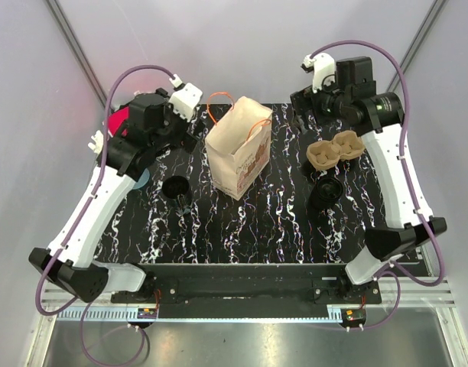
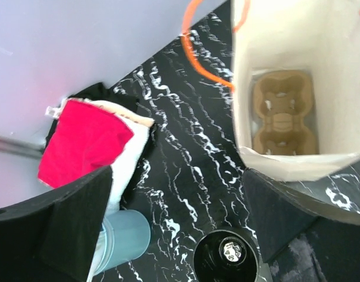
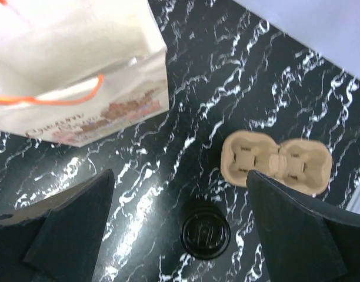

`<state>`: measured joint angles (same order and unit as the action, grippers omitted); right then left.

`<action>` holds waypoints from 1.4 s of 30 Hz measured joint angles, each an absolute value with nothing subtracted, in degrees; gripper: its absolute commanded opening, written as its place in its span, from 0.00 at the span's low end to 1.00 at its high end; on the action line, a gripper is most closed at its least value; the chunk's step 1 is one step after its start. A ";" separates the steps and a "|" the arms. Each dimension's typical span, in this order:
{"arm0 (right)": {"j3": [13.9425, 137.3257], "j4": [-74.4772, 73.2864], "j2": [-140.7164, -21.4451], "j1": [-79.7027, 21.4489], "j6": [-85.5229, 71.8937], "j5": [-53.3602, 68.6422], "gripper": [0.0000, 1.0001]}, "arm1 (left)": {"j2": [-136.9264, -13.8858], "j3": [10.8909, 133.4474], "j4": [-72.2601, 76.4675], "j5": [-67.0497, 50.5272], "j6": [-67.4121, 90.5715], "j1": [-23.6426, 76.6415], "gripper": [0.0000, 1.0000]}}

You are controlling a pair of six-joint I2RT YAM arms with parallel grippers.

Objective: Pack the takeout coffee

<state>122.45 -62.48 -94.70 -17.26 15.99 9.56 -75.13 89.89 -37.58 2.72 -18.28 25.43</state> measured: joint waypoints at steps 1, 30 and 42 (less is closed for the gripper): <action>120.68 -61.89 -93.47 -17.15 16.05 9.32 1.00 | -74.98 89.69 -37.63 1.83 -18.68 25.45 0.99; 87.31 -55.13 -61.08 -16.93 15.97 3.49 1.00 | -107.15 115.42 -44.12 -5.56 -22.98 25.65 0.12; 87.29 -54.26 -61.10 -16.91 15.33 3.49 1.00 | -115.09 127.90 -45.19 -2.92 -25.63 25.65 0.00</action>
